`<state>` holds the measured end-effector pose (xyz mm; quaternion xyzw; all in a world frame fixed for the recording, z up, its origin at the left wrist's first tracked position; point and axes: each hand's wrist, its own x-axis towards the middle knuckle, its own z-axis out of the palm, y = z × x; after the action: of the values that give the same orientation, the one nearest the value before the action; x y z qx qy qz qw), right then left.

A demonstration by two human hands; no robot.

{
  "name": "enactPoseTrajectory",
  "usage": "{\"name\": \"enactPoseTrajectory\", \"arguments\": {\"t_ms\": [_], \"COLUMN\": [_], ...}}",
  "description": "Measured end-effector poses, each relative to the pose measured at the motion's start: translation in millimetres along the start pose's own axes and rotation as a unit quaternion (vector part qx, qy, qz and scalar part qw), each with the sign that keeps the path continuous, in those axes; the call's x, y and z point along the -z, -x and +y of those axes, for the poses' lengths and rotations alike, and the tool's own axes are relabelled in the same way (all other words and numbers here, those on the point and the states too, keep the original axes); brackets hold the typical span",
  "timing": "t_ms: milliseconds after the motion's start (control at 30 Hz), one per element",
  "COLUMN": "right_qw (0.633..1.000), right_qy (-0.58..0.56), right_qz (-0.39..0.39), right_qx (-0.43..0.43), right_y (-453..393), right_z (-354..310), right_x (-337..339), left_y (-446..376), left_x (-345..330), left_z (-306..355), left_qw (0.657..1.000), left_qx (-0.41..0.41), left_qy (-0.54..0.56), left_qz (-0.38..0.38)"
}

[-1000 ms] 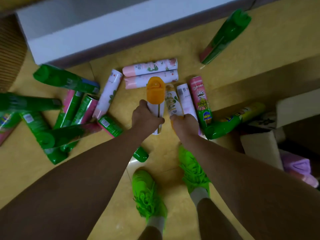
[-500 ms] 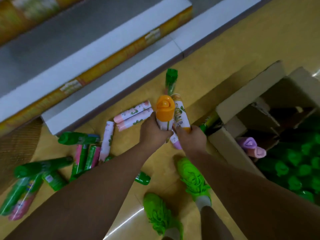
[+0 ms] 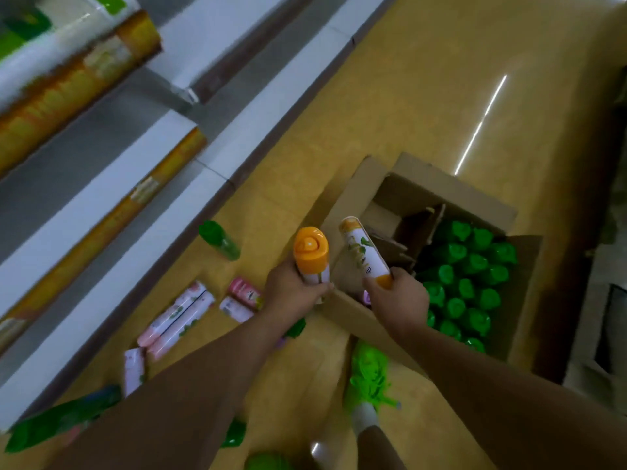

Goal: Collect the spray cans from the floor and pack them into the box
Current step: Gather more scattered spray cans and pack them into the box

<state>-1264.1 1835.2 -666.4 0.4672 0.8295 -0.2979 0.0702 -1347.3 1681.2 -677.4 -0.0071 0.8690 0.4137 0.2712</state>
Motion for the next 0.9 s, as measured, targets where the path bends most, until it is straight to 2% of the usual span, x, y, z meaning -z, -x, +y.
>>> {"name": "enactPoseTrajectory", "arguments": {"t_ms": [167,367,633,767,900], "right_qw": [0.991,0.951,0.925,0.905,0.888], "right_qy": [0.125,0.262,0.273,0.29,0.31], "right_qz": [-0.025,-0.116,-0.232,-0.272,-0.305], "right_qx": [0.032,0.114,0.128,0.151,0.148], "right_y": [-58,-130,-199,-218,-229], "right_z": [31,51,84,102,106], "right_x": [38,55,2,-28,-53], "left_y": [-28,-80,-136,-150,-160], "left_x": [-43,-101,-162,-177,-184], "left_z": [39,58,16,-10,-38], "left_qw": [0.999,0.991,0.977,0.961,0.951], "left_qx": [-0.025,-0.045,-0.022,-0.053,-0.102], "left_qy": [-0.028,-0.091,-0.147,-0.195,-0.196], "left_qz": [-0.036,-0.089,-0.156,-0.187,-0.214]}}
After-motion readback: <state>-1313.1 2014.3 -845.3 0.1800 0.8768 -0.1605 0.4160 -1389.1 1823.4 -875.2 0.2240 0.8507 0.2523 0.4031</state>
